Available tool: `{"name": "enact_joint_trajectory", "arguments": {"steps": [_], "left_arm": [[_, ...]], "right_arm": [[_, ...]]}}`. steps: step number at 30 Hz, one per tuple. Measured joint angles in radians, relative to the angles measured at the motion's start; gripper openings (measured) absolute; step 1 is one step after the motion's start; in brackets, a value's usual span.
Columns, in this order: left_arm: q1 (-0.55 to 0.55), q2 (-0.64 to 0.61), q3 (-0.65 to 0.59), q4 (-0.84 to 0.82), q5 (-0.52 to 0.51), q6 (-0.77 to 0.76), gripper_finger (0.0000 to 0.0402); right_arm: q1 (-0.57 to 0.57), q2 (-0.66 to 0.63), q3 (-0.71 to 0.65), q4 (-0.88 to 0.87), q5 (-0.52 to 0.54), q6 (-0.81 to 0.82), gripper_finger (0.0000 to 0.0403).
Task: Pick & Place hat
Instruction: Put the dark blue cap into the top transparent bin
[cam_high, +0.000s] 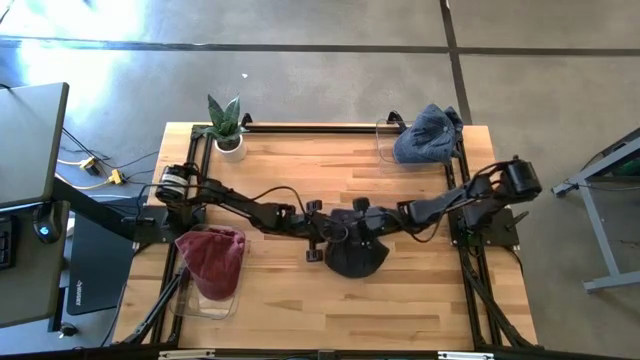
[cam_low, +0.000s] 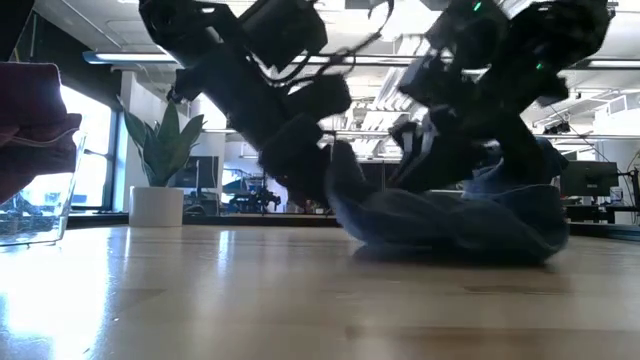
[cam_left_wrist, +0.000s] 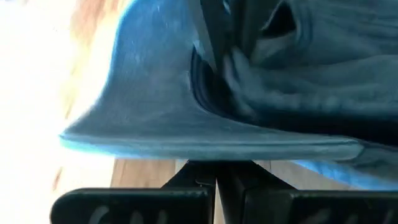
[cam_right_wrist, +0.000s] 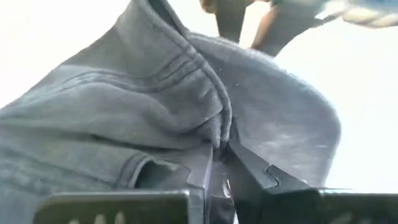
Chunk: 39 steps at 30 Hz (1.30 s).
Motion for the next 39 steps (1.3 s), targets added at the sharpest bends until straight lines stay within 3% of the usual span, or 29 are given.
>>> {"name": "enact_joint_trajectory", "arguments": {"steps": [4, 19, 22, 26, 30, 33, 37, 39], "left_arm": [[0.000, 0.002, 0.000, 0.035, 0.055, 0.000, 0.0000], [0.000, 0.023, -0.002, 0.105, 0.147, 0.010, 0.0000], [0.000, 0.023, -0.001, 0.090, 0.158, 0.011, 0.0000], [0.000, -0.024, 0.000, -0.070, 0.156, 0.003, 0.0000], [-0.013, -0.086, 0.003, -0.253, 0.085, -0.024, 0.0000], [-0.046, -0.123, -0.001, -0.363, -0.053, -0.025, 0.0000], [-0.093, -0.157, 0.001, -0.387, -0.234, -0.025, 0.0000], [-0.103, -0.157, 0.001, -0.358, -0.280, -0.017, 0.0000]], "right_arm": [[0.046, -0.013, 0.000, 0.013, 0.167, -0.041, 0.0015], [0.034, 0.152, -0.001, 0.159, 0.277, -0.002, 0.0039], [0.034, 0.138, -0.001, 0.145, 0.272, -0.001, 0.0058], [0.034, 0.073, -0.001, 0.092, 0.268, 0.031, 0.0119], [0.040, -0.051, 0.000, -0.042, 0.288, 0.060, 0.0193], [0.059, -0.153, 0.000, -0.179, 0.246, 0.060, 0.0237], [0.129, -0.219, 0.000, -0.336, 0.125, 0.038, 0.0259], [0.180, -0.213, 0.000, -0.373, 0.129, 0.035, 0.0259]]}}
